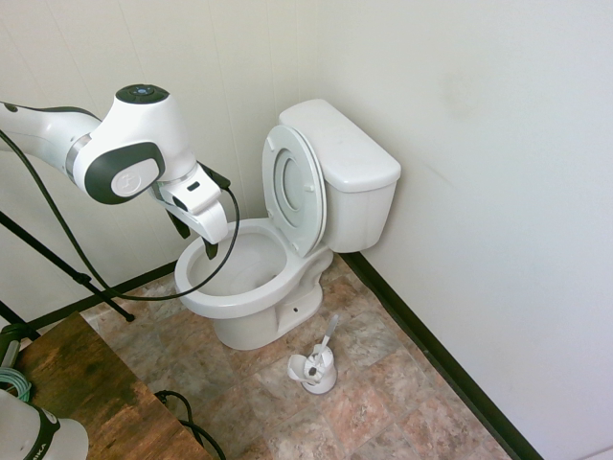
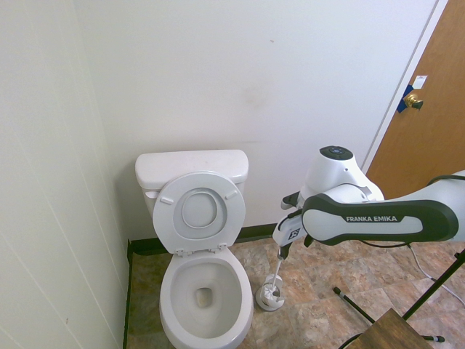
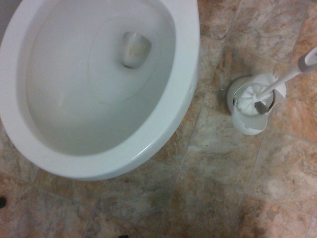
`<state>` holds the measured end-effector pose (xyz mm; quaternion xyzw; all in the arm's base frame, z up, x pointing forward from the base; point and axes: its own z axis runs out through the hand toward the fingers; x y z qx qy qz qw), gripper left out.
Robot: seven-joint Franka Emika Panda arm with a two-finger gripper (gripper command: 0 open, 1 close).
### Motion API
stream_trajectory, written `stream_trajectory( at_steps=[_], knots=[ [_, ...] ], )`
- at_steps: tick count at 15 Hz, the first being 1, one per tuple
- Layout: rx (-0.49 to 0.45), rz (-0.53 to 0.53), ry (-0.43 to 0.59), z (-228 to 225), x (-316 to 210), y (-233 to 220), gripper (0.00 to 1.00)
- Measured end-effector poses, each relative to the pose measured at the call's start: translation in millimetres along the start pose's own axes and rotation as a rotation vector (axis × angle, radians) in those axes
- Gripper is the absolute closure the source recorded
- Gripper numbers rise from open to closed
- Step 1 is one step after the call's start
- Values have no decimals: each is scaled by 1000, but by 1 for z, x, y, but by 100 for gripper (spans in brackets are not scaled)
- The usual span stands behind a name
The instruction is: Clean the toilet
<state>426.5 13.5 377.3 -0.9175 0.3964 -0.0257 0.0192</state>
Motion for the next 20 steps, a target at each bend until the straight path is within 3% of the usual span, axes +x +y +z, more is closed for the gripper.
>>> stream_trajectory(
  at_steps=[4, 8, 13, 16, 19, 20],
  knots=[
    [-26, 17, 89, 3, 20, -8, 0],
    [-64, 41, 134, 40, 107, -20, 0],
    [-129, 50, 67, 123, 218, -22, 0],
    [-154, 30, -10, 195, 259, -21, 0],
    [-152, 37, -23, 265, 301, -35, 0],
    [-158, 30, -30, 262, 309, -38, 0]
  ],
)
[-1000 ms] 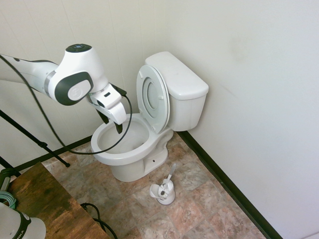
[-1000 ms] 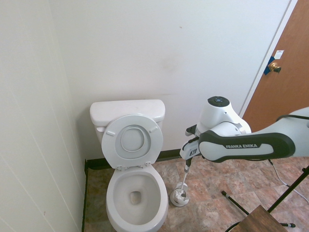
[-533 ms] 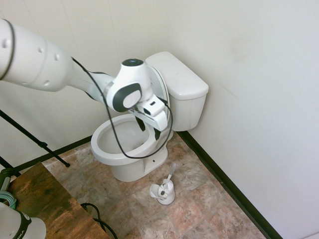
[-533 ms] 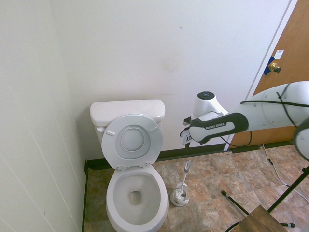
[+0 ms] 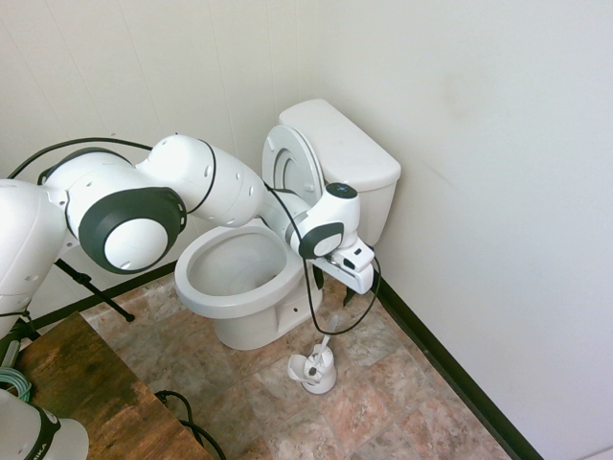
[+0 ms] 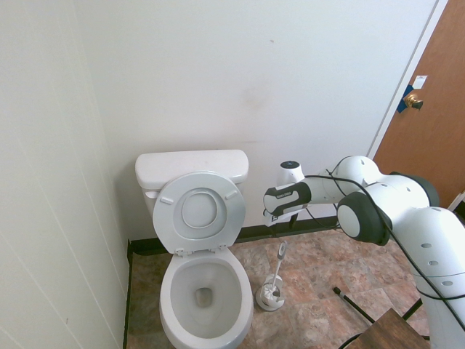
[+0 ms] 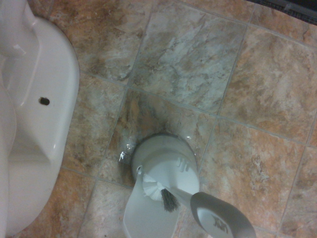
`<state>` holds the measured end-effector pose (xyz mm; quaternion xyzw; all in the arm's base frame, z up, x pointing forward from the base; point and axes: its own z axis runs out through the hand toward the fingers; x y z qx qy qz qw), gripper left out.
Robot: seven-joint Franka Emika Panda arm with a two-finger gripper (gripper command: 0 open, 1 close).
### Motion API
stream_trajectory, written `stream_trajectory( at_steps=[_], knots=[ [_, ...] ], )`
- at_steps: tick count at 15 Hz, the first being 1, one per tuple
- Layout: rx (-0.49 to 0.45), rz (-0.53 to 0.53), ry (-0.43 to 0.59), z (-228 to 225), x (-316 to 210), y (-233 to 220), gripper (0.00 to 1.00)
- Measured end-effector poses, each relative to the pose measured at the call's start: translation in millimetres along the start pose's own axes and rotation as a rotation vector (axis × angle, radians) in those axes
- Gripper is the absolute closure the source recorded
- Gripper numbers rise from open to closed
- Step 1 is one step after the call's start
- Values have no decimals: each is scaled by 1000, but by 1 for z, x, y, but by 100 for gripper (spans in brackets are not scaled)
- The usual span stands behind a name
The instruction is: Clean the toilet
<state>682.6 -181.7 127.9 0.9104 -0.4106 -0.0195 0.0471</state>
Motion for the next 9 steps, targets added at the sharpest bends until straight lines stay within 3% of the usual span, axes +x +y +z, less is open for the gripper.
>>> stream_trajectory(
  at_steps=[9],
  knots=[
    [14, -142, -173, 70, 51, 24, 0]
  ],
)
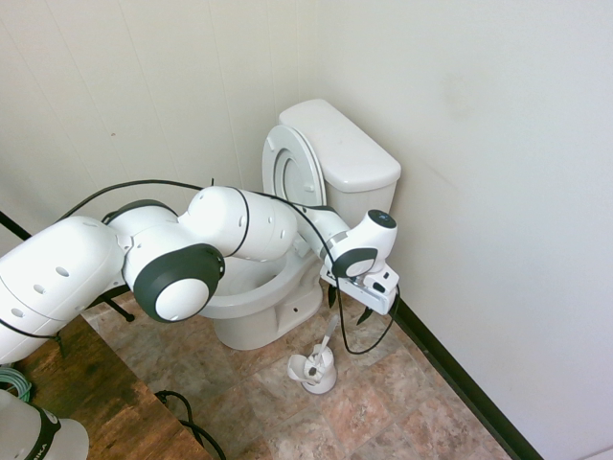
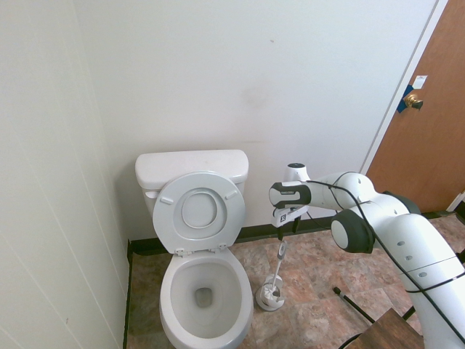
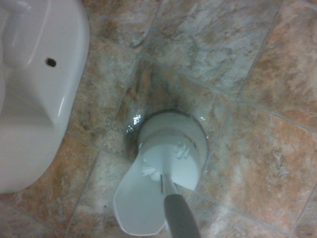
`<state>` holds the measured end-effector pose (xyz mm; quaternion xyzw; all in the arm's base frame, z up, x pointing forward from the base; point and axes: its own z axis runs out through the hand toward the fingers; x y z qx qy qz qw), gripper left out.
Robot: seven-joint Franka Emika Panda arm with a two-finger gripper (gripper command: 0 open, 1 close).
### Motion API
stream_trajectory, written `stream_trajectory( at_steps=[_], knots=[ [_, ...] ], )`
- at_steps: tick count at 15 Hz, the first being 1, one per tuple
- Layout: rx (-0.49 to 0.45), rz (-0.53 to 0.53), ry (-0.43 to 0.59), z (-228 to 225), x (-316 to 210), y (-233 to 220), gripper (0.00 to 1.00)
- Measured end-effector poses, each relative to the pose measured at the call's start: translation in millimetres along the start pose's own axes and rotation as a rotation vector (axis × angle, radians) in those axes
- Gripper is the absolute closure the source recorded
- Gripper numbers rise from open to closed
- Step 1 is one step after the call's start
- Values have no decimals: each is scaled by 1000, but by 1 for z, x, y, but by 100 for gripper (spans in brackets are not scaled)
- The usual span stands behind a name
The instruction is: Clean the toilet
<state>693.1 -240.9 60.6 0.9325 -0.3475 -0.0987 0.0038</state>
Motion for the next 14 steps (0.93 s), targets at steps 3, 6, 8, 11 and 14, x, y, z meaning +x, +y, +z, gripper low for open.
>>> stream_trajectory(
  at_steps=[3, 6, 8, 11, 14],
  knots=[
    [-8, -11, -36, 18, -2, -4, 0],
    [-10, -8, -51, 35, -1, -3, 0],
    [-1, -1, -54, 38, 0, -2, 100],
    [8, -2, -64, 45, 2, 0, 100],
    [16, 1, -81, 49, 3, 6, 100]
  ],
)
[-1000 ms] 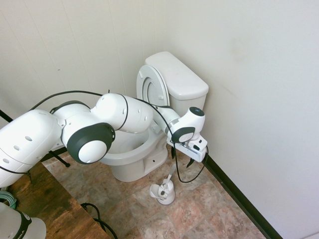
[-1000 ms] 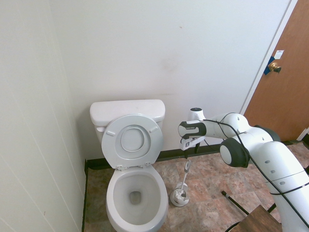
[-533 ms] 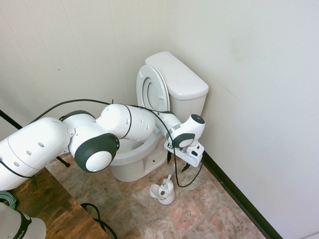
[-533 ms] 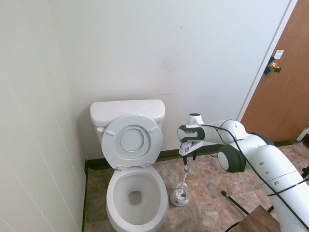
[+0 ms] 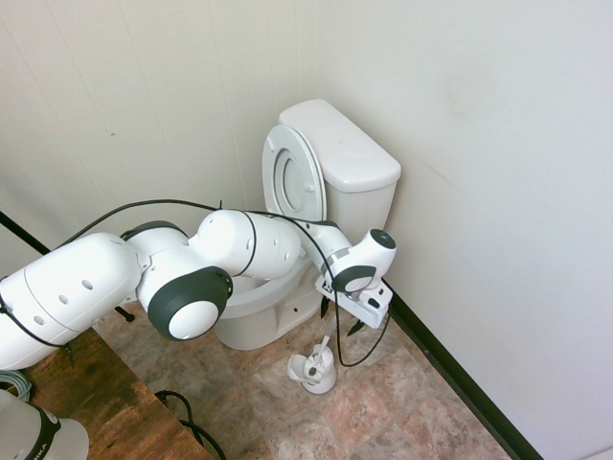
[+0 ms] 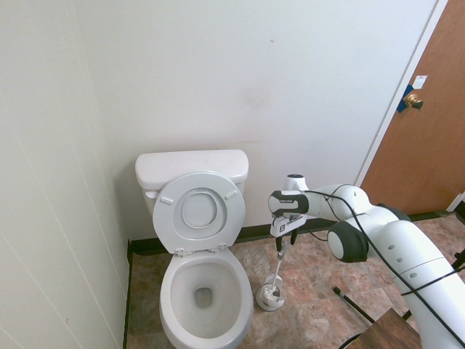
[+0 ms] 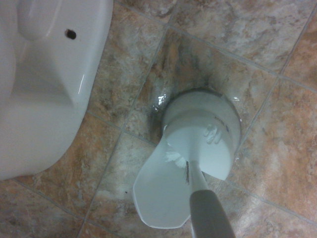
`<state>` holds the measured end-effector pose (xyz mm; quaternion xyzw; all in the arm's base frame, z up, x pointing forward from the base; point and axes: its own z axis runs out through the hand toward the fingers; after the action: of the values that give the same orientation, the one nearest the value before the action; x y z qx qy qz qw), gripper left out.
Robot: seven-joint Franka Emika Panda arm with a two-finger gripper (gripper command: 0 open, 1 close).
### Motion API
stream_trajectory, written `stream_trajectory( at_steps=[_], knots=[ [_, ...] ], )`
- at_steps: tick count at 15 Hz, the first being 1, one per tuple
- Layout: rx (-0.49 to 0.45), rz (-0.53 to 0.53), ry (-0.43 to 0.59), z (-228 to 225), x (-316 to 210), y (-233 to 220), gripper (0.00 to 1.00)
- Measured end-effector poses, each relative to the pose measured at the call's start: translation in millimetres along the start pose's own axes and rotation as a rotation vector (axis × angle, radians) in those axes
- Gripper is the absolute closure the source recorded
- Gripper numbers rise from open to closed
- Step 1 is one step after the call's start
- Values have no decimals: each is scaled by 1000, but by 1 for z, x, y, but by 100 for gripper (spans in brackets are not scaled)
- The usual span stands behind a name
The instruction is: Clean the toilet
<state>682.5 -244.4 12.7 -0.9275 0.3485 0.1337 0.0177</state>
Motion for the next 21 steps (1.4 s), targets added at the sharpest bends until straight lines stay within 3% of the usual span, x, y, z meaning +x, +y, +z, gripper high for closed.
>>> stream_trajectory(
  at_steps=[15, 21],
  knots=[
    [17, -26, -33, 10, -1, -6, 100],
    [25, -52, 26, 11, -1, -4, 100]
  ],
)
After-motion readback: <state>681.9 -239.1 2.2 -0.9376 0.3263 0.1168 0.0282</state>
